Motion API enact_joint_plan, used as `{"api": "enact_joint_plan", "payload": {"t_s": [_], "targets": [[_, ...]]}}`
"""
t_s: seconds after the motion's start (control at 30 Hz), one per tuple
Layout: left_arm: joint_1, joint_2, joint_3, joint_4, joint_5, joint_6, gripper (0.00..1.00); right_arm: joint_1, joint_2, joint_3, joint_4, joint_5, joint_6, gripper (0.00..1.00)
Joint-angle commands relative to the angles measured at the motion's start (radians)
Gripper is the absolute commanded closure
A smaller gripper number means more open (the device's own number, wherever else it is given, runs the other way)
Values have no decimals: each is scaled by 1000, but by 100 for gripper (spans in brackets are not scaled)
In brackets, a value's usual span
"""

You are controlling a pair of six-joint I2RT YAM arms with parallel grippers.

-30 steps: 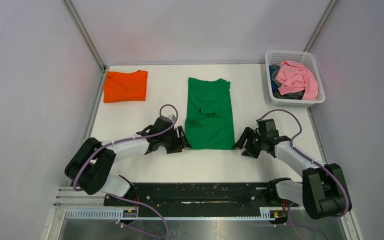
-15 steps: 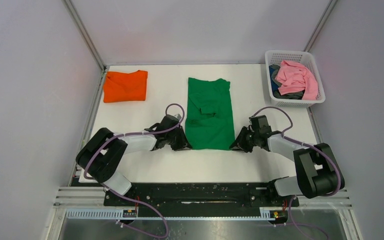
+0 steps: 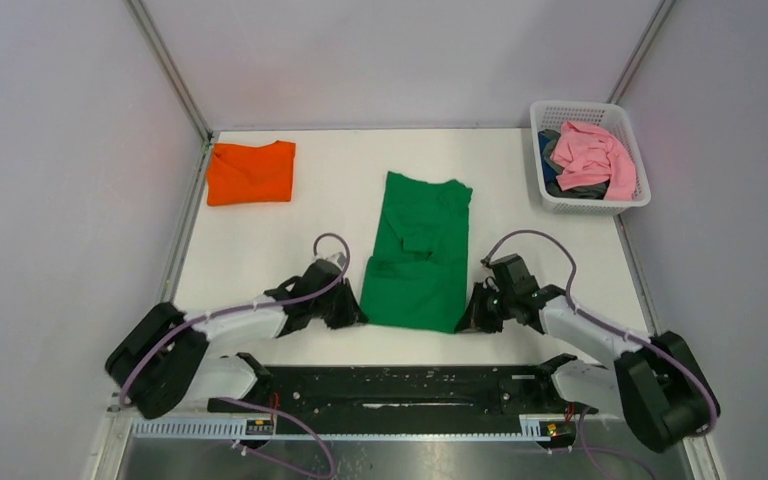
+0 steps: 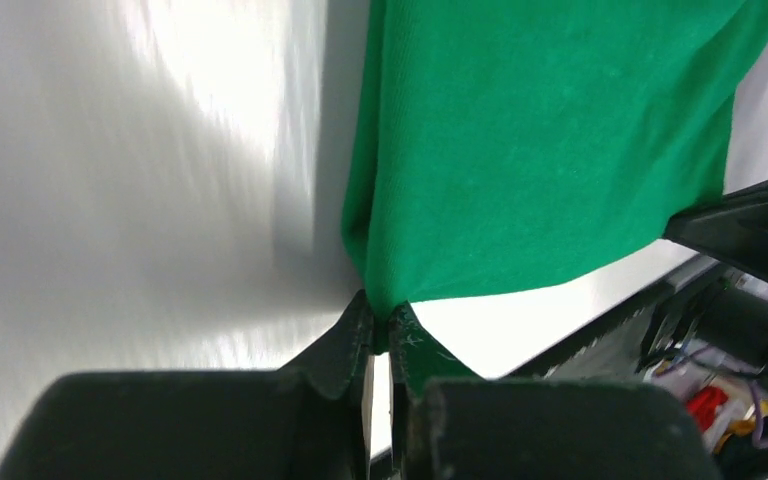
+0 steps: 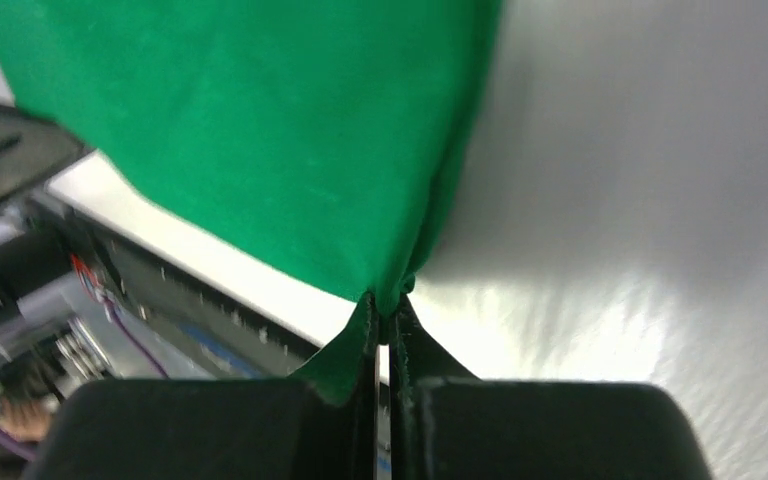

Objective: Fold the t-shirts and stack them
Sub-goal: Grab one side of the 2/3 rectangular tshirt with both arms, then fold the long partially folded tshirt into a neat square

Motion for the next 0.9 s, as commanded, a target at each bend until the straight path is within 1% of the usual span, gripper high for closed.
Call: {"api": "enact_joint_plan", "payload": {"t_s": [0.0, 0.13, 0.2, 0.3, 0.37, 0.47, 0.53, 0.63, 0.7, 0.77, 0.87], "targets": [[-69, -162, -72, -138, -62, -58, 100, 142, -146, -10, -192, -27, -17, 100], [-181, -419, -77, -358, -137, -119, 100, 217, -309, -32, -270, -72, 31, 100], [-214, -549, -74, -434, -136, -140, 100, 241, -394, -22, -324, -105, 31, 100], [-239, -681, -58, -458, -102, -143, 100, 247, -491, 25, -400, -193, -4, 100], [-240, -717, -19, -460, -88, -121, 100, 247, -544, 70, -424, -205, -10, 100], [-240, -711, 67, -458, -97, -71, 100, 246, -566, 130, -423, -215, -4, 100], [-240, -680, 133, -452, -147, -32, 100, 245, -556, 179, -423, -212, -13, 100], [-232, -584, 242, -456, -217, 21, 100, 242, -524, 255, -417, -176, -38, 100], [-206, -509, 301, -447, -230, 53, 100, 238, -492, 294, -413, -127, -53, 100], [-144, -438, 340, -420, -202, 71, 100, 224, -459, 316, -381, -97, -52, 100], [-34, -355, 362, -323, -76, 92, 100, 170, -412, 339, -323, -119, -35, 100]]}}
